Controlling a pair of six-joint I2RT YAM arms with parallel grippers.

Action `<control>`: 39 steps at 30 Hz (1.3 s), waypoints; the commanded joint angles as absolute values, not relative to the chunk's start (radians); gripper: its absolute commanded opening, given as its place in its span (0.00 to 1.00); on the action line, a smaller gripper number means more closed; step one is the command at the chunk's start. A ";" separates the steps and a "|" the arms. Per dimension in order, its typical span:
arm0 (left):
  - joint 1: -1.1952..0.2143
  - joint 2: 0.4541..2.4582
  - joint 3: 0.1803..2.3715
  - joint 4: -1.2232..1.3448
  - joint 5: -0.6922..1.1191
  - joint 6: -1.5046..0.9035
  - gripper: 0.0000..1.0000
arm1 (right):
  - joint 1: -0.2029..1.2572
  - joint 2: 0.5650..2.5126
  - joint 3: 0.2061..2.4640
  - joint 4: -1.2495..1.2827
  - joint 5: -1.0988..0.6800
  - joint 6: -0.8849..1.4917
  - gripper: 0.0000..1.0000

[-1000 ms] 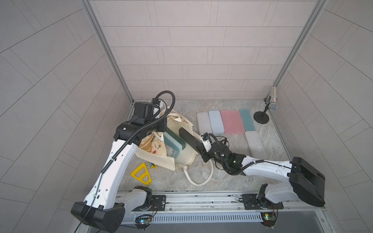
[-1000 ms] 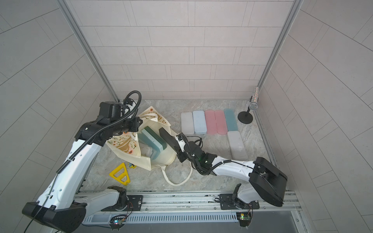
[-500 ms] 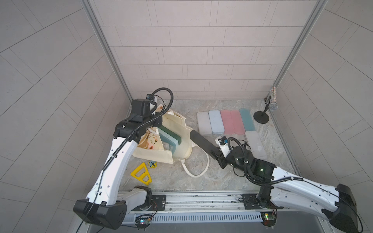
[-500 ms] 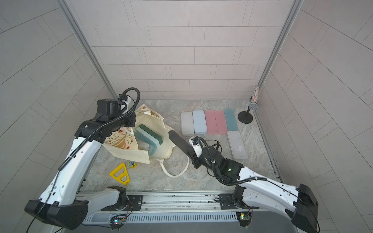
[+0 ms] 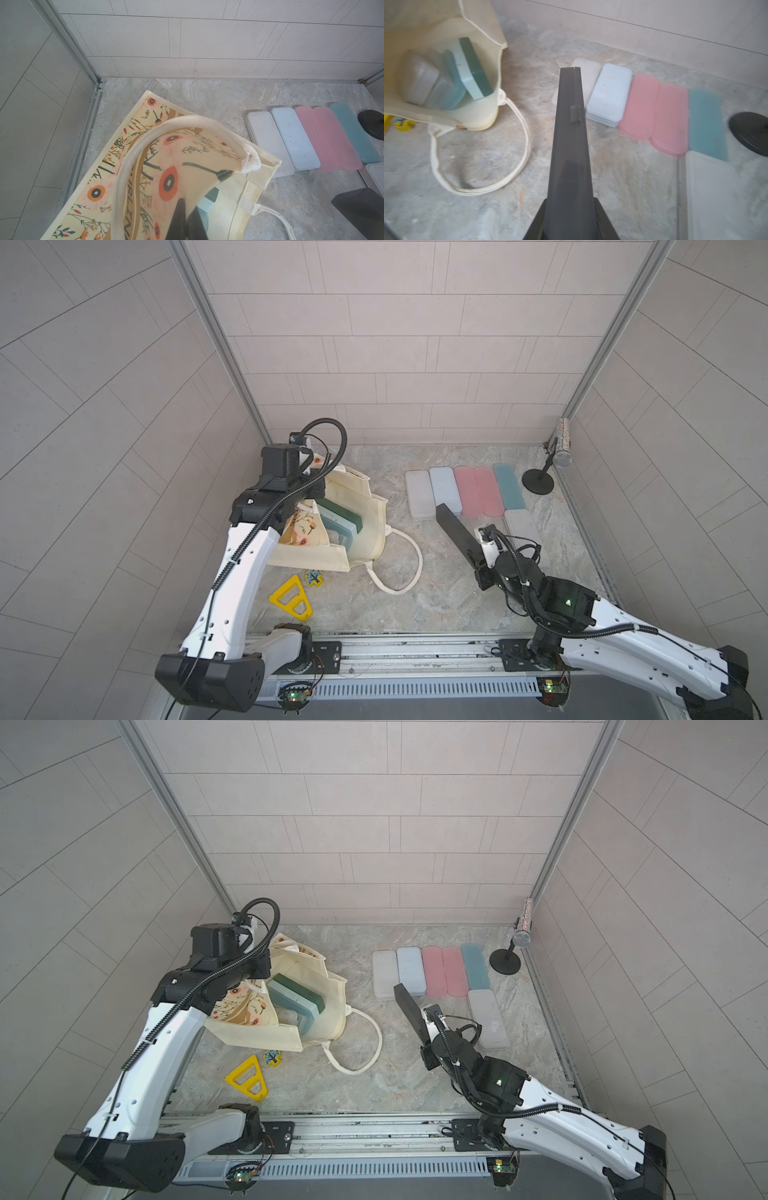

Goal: Take out the pencil case from the canvas bag
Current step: Move the pencil case to the center of the board.

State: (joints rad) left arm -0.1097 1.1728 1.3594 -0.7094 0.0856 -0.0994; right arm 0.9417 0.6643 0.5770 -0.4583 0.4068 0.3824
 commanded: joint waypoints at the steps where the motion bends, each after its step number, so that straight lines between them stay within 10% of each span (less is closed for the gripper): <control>1: -0.106 1.132 1.355 -0.557 0.117 -0.099 0.00 | 0.936 0.680 0.615 -0.620 0.591 0.464 0.19; 21: -0.053 1.263 1.523 -0.740 0.030 -0.117 0.00 | 0.936 1.085 0.613 -0.540 0.572 0.486 0.18; 39: -0.045 1.352 1.635 -0.745 0.183 -0.132 0.00 | 0.994 1.299 0.677 -0.572 0.377 0.520 0.45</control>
